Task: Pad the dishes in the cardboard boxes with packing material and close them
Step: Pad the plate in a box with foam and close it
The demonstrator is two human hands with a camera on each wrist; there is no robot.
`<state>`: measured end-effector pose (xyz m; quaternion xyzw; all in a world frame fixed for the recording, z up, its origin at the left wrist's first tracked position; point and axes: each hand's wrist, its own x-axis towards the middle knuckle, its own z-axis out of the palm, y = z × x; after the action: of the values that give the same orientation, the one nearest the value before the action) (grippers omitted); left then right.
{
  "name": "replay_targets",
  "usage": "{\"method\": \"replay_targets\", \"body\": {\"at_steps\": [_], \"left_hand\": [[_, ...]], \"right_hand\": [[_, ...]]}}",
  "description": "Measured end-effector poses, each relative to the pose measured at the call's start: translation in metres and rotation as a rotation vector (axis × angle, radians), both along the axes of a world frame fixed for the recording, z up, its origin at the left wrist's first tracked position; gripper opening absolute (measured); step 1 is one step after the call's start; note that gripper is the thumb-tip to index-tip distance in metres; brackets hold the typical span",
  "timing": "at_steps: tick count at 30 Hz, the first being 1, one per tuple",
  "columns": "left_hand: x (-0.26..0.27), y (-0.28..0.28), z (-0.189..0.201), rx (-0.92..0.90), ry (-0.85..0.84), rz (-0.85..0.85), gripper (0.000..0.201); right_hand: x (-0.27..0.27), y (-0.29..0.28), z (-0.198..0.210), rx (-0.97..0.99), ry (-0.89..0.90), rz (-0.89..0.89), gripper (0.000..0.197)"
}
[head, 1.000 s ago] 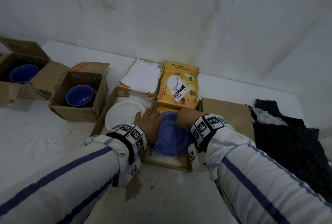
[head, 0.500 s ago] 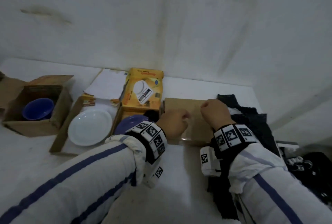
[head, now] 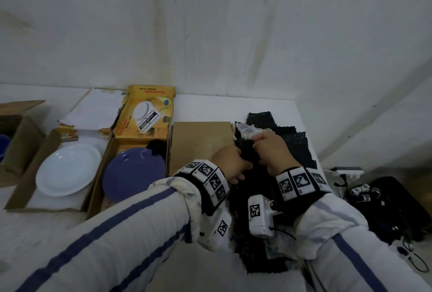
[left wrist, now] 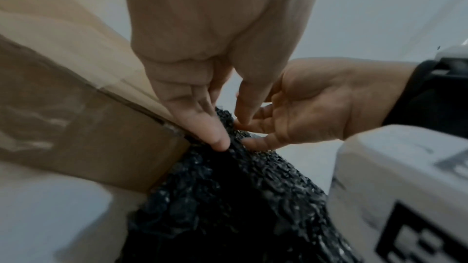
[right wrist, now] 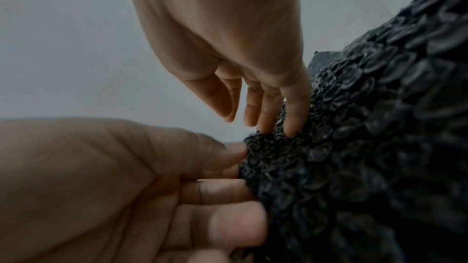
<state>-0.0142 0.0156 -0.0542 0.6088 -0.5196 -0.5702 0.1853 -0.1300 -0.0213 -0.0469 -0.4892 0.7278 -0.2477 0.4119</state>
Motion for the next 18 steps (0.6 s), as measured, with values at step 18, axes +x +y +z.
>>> {"method": "replay_targets", "body": {"at_steps": [18], "left_hand": [[0.099,-0.003,0.033,-0.239,0.501,0.446,0.025]], "right_hand": [[0.082,0.014,0.068,-0.229,0.2,0.606,0.042]]}}
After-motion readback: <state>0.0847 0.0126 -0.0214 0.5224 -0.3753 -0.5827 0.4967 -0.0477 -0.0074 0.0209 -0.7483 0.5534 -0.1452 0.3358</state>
